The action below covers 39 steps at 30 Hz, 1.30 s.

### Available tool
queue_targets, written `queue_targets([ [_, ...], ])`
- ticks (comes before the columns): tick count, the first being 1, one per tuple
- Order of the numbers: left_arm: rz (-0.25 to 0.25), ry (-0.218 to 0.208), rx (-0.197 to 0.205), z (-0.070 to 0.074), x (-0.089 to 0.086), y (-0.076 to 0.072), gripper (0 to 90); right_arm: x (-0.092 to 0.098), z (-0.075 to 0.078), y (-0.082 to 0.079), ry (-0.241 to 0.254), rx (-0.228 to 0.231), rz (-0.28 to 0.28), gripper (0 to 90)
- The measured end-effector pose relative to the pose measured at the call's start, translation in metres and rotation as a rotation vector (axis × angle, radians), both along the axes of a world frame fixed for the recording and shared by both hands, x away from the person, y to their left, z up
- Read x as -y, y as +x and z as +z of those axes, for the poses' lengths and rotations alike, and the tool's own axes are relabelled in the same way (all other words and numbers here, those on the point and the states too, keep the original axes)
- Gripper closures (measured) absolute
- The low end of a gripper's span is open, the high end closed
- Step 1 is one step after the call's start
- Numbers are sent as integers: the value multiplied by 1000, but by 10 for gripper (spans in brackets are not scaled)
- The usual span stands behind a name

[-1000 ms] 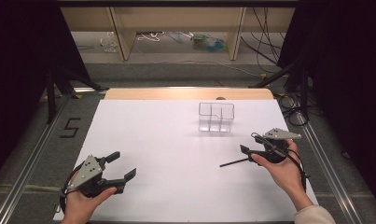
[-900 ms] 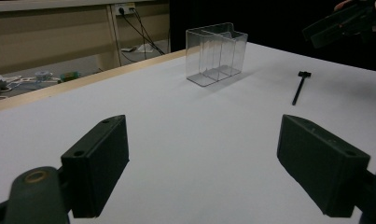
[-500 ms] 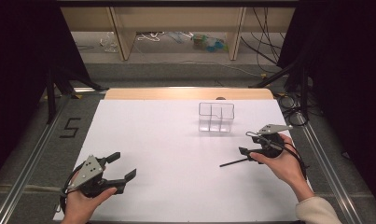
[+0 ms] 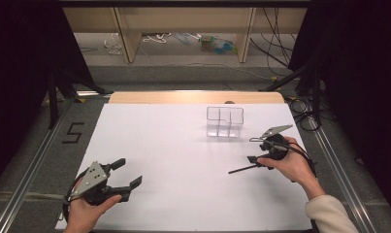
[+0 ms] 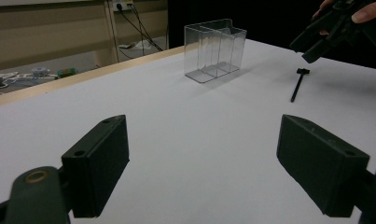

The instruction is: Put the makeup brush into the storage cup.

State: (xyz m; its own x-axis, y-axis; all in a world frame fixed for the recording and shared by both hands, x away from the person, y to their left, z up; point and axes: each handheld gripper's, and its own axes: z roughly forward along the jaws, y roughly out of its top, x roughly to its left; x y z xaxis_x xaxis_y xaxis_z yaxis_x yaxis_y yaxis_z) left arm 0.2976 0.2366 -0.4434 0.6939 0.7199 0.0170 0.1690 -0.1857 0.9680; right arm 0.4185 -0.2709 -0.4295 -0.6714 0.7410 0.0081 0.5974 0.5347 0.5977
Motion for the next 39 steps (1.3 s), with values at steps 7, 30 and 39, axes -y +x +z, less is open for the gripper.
queue_targets([
  [7,-2,1,-1,0,0,0,166,-10,-5,6,-83,-107,86,296],
  [30,-6,3,0,0,0,1,167,-30,-21,18,-243,-232,271,365],
  [39,-6,3,1,0,0,0,167,-31,-27,22,-285,-270,290,378],
])
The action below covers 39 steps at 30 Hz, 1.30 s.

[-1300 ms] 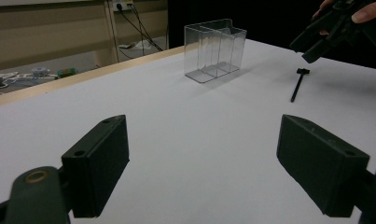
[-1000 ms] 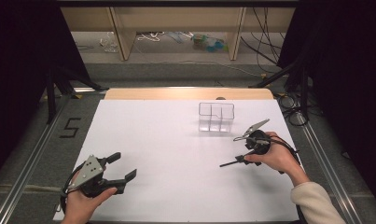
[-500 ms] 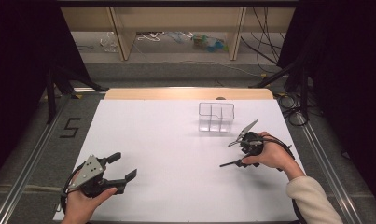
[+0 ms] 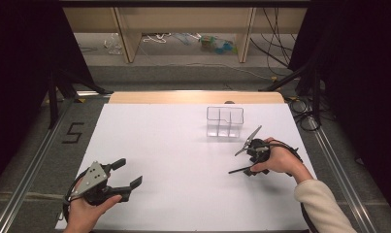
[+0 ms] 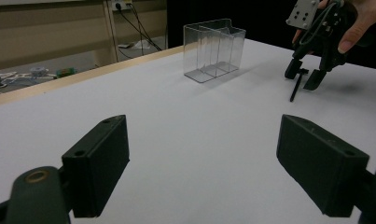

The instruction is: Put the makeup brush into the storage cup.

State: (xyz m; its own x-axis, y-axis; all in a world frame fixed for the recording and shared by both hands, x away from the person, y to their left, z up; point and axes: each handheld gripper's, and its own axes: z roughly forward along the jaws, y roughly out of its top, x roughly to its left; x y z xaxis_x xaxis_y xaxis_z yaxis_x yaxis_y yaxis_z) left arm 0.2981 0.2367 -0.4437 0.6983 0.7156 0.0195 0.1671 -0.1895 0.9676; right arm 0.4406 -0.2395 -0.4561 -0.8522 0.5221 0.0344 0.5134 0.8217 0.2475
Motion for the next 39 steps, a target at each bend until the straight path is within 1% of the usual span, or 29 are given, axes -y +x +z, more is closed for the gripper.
queue_targets([
  [3,0,1,0,0,0,0,167,-1,1,1,-7,-8,6,380],
  [5,0,3,2,0,0,0,167,-3,1,4,-28,-19,16,383],
  [6,0,3,2,0,0,0,167,-3,1,4,-28,-19,16,383],
  [7,1,1,0,0,0,0,167,-4,1,4,-38,-29,16,383],
  [8,1,0,0,0,0,0,167,-7,2,5,-58,-39,26,387],
  [9,1,1,0,0,0,0,167,-8,2,6,-72,-40,25,393],
  [10,1,1,0,0,0,0,167,-8,2,6,-72,-40,25,393],
  [11,5,-5,-5,0,0,0,167,-10,2,7,-110,-26,60,427],
  [12,4,-5,-3,0,0,0,167,-11,2,8,-125,-20,75,447],
  [15,0,2,3,0,0,0,168,-15,2,8,-139,-27,80,460],
  [16,2,-15,-5,-1,1,0,167,-17,2,8,-164,-26,92,485],
  [17,2,-15,-5,-1,1,0,168,-17,2,8,-164,-26,92,485],
  [18,3,-20,-8,-1,1,-1,168,-21,4,6,-181,-38,97,536],
  [19,3,-20,-8,-1,1,-1,168,-21,4,6,-197,-27,120,558],
  [20,4,-20,-9,-1,1,-1,168,-21,4,6,-197,-27,120,558],
  [21,3,-13,-4,-1,0,-1,168,-22,4,5,-201,-29,133,609],
  [22,6,-4,-3,0,0,-1,168,-24,4,4,-211,-34,128,628],
  [23,5,-5,-2,0,0,-1,168,-24,4,4,-211,-34,128,628],
  [24,5,-4,-2,0,0,-1,169,-25,5,4,-218,-43,138,669],
  [26,6,-4,-2,0,0,-1,169,-25,5,3,-223,-47,140,686],
  [27,8,-7,-4,0,0,-1,168,-28,5,2,-238,-55,140,728],
  [28,11,-15,-11,-1,1,-2,169,-28,5,2,-240,-57,147,740],
  [32,12,-14,-10,0,0,-2,169,-29,5,1,-254,-62,148,775],
  [33,6,-2,0,0,0,-1,169,-30,5,0,-259,-68,154,804],
  [34,6,-1,0,0,-1,-1,169,-30,5,0,-263,-75,157,814],
  [36,6,-2,-1,0,0,-1,169,-30,5,0,-264,-72,163,825],
  [37,7,-3,-1,0,0,-1,169,-31,5,0,-272,-78,156,834],
  [39,12,-14,-11,0,0,-2,169,-32,5,0,-277,-81,162,850],
])
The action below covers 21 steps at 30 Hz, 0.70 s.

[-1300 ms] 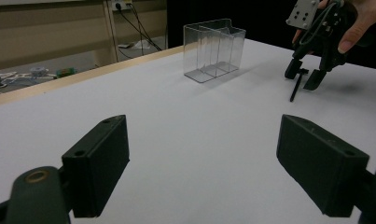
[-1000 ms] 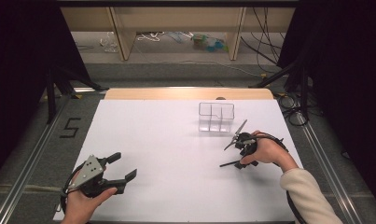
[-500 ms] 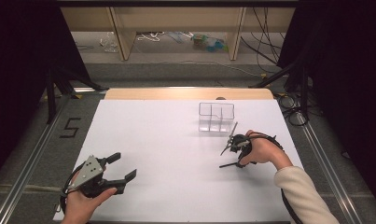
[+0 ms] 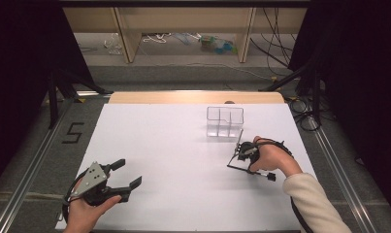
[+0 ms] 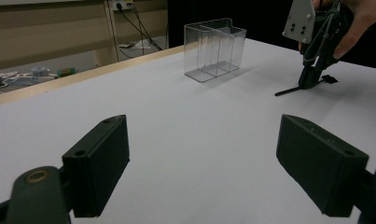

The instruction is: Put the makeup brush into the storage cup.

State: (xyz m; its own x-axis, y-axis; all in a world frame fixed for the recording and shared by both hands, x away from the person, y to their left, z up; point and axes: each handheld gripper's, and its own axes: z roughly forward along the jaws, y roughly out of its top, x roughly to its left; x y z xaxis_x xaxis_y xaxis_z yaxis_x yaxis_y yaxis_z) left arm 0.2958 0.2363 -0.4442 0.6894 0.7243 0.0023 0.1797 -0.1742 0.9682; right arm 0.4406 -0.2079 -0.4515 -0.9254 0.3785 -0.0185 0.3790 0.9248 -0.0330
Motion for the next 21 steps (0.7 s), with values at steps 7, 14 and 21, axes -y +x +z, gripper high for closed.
queue_targets([
  [7,-3,-10,-8,-1,1,0,170,0,-1,2,0,-1,39,858],
  [14,-7,-7,-8,-1,1,0,174,2,0,3,6,-5,29,859],
  [21,-11,-2,-18,-1,2,-1,180,2,1,2,13,-21,8,860],
])
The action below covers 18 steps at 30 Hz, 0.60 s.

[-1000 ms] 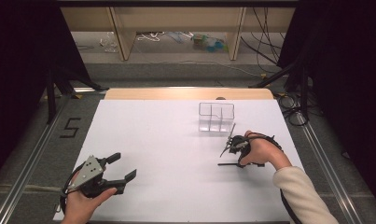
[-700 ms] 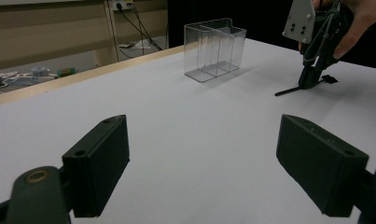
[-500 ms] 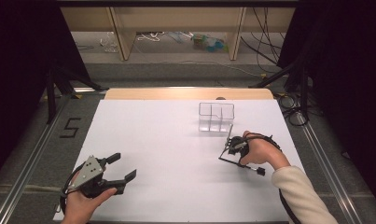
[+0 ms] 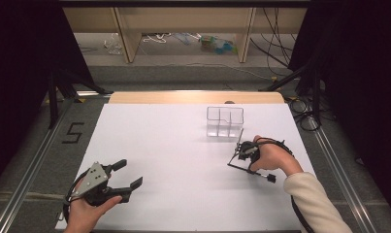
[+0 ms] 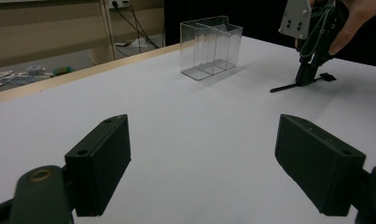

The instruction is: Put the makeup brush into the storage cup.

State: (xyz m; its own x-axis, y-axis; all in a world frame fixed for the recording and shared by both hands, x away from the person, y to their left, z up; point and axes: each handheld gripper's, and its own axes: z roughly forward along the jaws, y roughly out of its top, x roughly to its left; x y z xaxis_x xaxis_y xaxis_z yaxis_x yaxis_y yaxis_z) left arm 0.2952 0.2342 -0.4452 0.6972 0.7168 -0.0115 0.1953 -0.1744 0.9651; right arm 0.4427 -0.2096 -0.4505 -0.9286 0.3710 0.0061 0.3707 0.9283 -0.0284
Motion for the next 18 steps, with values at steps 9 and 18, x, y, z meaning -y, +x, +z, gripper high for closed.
queue_targets([
  [9,-19,20,7,0,0,1,192,-4,5,-3,9,11,48,861],
  [18,-19,15,-11,-1,3,-1,197,-13,14,-11,14,9,118,861],
])
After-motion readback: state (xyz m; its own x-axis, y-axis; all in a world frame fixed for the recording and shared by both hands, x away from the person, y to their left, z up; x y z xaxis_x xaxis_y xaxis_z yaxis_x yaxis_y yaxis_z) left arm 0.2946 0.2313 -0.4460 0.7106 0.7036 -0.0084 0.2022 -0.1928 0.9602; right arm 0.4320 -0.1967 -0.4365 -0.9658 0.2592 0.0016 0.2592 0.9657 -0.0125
